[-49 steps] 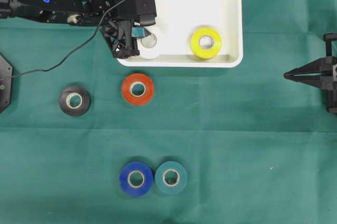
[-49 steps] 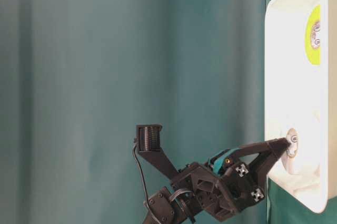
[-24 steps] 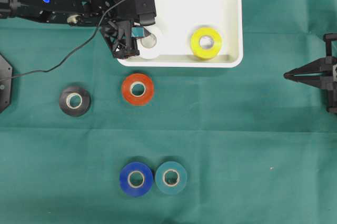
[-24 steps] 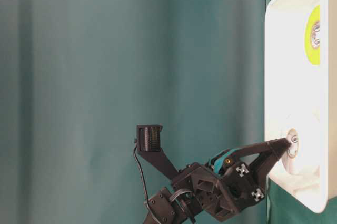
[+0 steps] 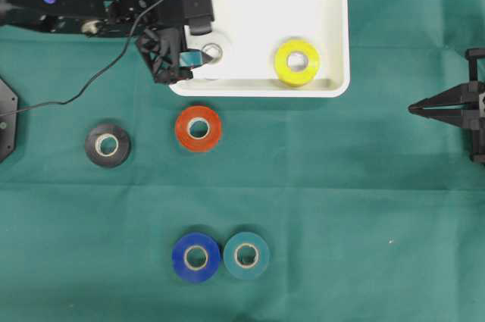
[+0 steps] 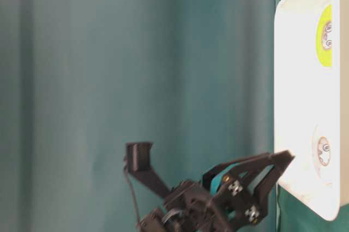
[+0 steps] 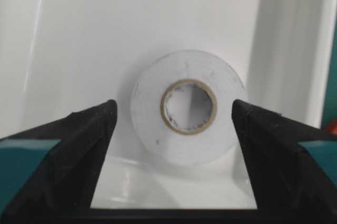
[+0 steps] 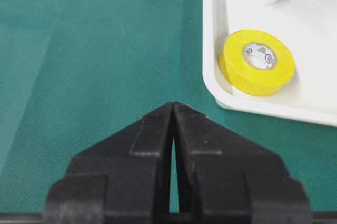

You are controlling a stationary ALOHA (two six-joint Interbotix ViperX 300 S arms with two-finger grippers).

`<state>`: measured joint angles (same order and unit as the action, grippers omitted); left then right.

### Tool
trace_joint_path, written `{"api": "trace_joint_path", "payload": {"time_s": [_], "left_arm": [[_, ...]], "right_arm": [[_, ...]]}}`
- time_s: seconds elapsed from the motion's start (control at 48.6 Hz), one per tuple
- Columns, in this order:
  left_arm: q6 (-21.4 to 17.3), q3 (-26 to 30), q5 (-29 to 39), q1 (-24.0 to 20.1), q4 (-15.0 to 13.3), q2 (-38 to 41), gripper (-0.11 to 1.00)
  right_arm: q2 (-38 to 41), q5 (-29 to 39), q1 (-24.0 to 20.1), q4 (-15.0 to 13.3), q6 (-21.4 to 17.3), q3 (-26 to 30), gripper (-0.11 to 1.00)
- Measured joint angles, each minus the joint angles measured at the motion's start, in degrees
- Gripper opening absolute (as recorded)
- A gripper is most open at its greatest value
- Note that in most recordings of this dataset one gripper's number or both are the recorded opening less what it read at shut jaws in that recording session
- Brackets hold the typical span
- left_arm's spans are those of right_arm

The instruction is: Put the tape into the white case with the left arm.

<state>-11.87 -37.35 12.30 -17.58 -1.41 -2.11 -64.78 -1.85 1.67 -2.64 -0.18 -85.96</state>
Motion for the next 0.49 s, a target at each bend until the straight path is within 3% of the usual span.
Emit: {"api": "trace_joint_path", "payload": {"time_s": [0.494], "left_arm": [[-0.09, -7.91, 2.90, 8.00, 0.09, -16.00, 0.86]], "right_arm": [[0.00, 0.00, 0.00, 0.00, 0.00, 0.00, -0.09]]}}
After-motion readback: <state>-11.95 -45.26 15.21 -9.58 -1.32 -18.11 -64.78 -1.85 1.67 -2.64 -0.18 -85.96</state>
